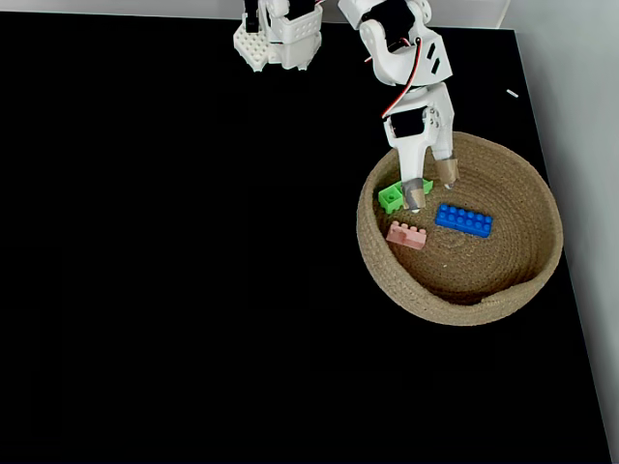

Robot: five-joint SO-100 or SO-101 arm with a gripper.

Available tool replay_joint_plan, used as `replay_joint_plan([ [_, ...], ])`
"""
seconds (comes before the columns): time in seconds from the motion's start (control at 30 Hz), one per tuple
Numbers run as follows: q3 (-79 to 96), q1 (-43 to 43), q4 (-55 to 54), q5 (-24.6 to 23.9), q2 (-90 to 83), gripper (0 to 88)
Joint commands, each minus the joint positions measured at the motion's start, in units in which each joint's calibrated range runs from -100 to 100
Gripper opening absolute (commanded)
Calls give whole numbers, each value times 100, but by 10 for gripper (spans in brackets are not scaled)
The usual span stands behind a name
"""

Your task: Place the lego blocks in the tray

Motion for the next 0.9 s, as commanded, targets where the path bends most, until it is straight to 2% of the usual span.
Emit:
replay_joint_plan([
  [0.0,114,99,-91,274,-594,364],
  [0.1,479,388,-100,601,-1102,364],
  [0.17,743,602,-175,957,-1540,265],
  [0.3,1272,1064,-300,1519,-2538,6],
  [0.7,4182,2201,-233,2647,-6433,3],
  [0.87,5048,2457,658,3077,-7396,3],
])
